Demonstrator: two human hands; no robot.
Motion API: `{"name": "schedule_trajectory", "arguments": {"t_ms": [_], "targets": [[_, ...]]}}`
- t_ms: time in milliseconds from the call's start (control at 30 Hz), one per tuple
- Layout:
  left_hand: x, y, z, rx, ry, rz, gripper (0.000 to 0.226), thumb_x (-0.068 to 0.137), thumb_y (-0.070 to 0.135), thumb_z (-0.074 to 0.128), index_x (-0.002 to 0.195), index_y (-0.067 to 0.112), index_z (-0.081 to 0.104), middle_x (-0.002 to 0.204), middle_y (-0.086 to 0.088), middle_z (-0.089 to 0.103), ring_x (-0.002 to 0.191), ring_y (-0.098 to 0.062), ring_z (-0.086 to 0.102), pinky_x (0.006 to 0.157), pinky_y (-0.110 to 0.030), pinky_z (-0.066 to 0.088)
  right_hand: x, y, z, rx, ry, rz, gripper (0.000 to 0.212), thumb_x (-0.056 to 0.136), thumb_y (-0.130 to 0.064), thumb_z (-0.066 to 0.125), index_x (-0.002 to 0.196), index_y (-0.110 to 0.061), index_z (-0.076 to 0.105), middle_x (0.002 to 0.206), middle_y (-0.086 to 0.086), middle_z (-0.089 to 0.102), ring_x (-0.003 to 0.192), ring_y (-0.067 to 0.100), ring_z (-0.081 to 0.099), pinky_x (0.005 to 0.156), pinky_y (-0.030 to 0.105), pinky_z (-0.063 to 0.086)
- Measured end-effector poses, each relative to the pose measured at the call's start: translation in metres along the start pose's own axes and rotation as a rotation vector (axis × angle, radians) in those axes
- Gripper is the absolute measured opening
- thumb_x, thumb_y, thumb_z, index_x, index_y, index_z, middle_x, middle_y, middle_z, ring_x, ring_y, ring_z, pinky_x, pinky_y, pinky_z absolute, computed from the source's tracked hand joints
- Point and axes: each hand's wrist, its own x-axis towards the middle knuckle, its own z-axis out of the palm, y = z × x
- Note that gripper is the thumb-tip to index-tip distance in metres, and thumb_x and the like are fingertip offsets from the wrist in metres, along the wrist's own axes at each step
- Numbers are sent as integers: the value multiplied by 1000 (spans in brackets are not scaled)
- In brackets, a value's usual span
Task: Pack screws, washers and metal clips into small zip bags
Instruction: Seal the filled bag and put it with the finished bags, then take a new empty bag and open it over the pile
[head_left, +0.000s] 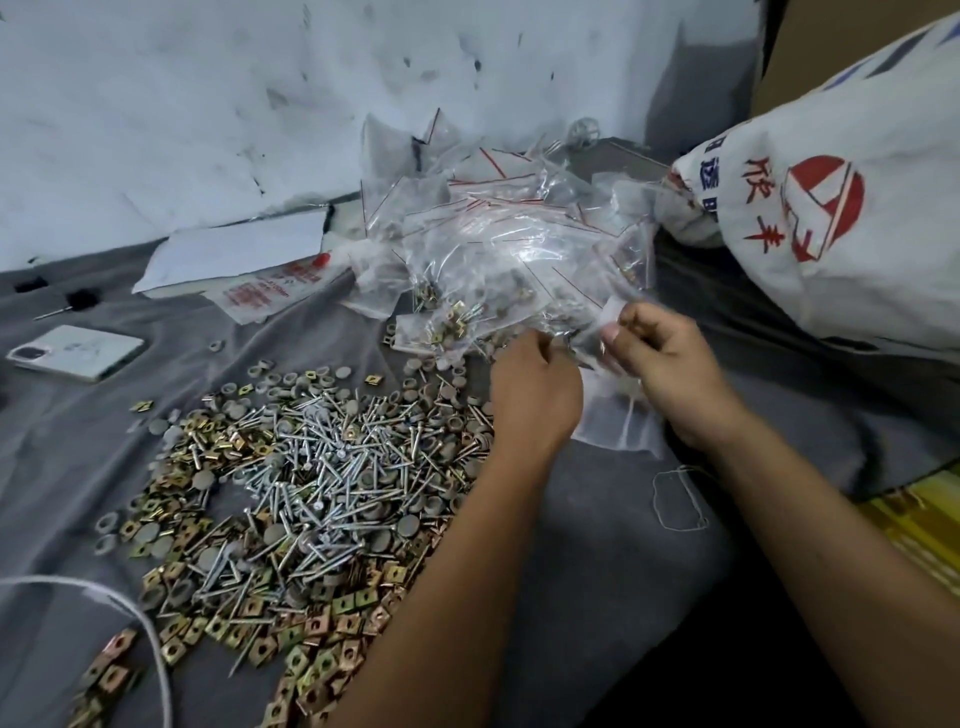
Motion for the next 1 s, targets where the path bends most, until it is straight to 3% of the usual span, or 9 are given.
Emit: {"name": "schedule_trajectory", "arguments": {"t_ms": [167, 333, 467, 533, 600, 667, 733, 867, 1000], "targets": [[-6, 1, 8, -112, -136, -65, 40, 111, 37, 41, 122, 9, 68, 117, -10, 70, 107, -28, 65, 97, -41, 51, -3, -33, -4, 482, 69, 122, 15, 107, -14, 50, 103, -7, 62, 106, 18, 73, 95, 34, 69, 90, 53, 58], [-10, 10, -27, -673, -157, -130, 55, 100, 60, 48, 109, 11, 71, 104, -8, 78, 96, -21, 76, 86, -36, 62, -10, -50, 13, 580, -80, 190, 14, 102, -13, 55, 93, -7, 64, 91, 12, 68, 81, 22, 70, 79, 39, 62], [-15, 1, -78, -599, -13, 20, 24, 104, 14, 59, 82, 14, 69, 87, -5, 79, 70, -15, 72, 64, -28, 58, -13, -56, 36, 669, -247, 271, 38, 106, -25, 45, 85, -14, 75, 80, 5, 73, 77, 19, 73, 68, 36, 62], [-22, -12, -112, -533, -51, 104, 26, 107, 14, 54, 83, 14, 62, 82, -3, 76, 58, -13, 65, 52, -26, 50, -10, -61, 49, 662, -386, 357, 63, 103, -55, 36, 86, -10, 77, 78, 9, 71, 81, 27, 71, 71, 37, 59], [-30, -27, -145, -365, -133, 193, 24, 107, 17, 54, 84, 15, 61, 72, -2, 69, 49, -10, 52, 47, -22, 41, -5, -66, 64, 551, -498, 395, 83, 92, -73, 39, 109, 2, 70, 87, 18, 71, 78, 30, 70, 66, 36, 59], [-36, -43, -175, -202, -162, 229, 21, 106, 18, 58, 85, 17, 64, 67, -2, 68, 46, -9, 45, 45, -19, 35, -1, -71, 84, 359, -627, 326, 63, 92, -59, 56, 115, -1, 70, 88, 15, 73, 72, 24, 70, 59, 33, 59], [-40, -57, -202, -106, -131, 217, 20, 103, 16, 61, 84, 17, 66, 62, -2, 67, 47, -10, 45, 46, -20, 34, 0, -79, 104, 187, -751, 235, 33, 90, -41, 65, 98, -12, 79, 87, 10, 76, 74, 22, 69, 61, 31, 57], [-50, -89, -262, -8, -59, 170, 14, 99, 9, 67, 90, -2, 68, 58, 2, 64, 46, -2, 52, 47, -13, 38, -2, -92, 154, 135, -1020, 188, 27, 92, -30, 66, 97, -8, 80, 85, 10, 74, 74, 24, 62, 64, 30, 54], [-54, -113, -293, 217, 259, 189, 16, 92, 26, 78, 87, 13, 72, 64, 3, 67, 53, -11, 58, 51, -26, 44, -12, -93, 206, 26, -862, -8, 30, 80, -41, 74, 87, -12, 81, 69, 4, 72, 56, 11, 58, 51, 22, 48]]}}
